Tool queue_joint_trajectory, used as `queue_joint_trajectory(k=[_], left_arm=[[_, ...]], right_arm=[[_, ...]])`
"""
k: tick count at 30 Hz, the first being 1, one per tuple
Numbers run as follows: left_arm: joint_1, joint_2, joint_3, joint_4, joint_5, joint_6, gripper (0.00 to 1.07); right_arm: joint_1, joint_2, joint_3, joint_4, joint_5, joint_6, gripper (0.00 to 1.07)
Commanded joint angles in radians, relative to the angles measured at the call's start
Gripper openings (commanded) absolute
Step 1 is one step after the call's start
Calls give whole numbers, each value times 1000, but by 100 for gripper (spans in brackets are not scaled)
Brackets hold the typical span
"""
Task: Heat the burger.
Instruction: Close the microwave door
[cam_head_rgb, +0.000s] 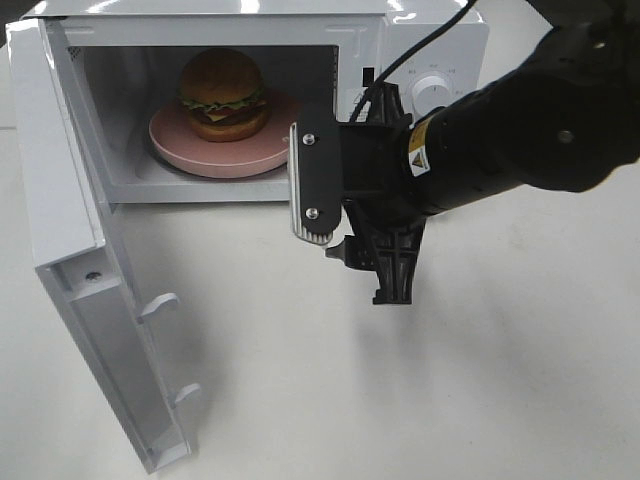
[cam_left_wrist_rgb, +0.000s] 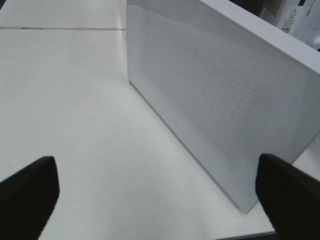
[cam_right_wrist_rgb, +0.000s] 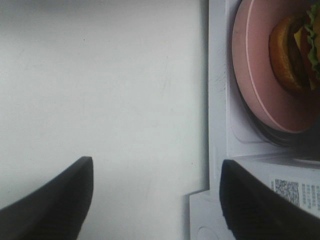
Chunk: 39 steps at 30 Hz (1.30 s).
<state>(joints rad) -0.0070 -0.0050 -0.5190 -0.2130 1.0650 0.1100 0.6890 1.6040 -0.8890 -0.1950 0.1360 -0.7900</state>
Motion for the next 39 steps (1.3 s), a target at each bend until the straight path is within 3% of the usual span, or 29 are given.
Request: queue_joint_trajectory(k=[1,17,27,39], left_arm=[[-1,-17,4,-9,-2,0,100],[-1,-17,4,-9,-2,0,100],[-1,-17,4,-9,-2,0,100],[-1,-17,4,-9,-2,0,100]], right_arm=[[0,-45,35,4,-10,51,70],[0,-277,211,3,106,534,70],[0,-442,233,4,412,823,77],[0,-639,233,6,715,875,77]])
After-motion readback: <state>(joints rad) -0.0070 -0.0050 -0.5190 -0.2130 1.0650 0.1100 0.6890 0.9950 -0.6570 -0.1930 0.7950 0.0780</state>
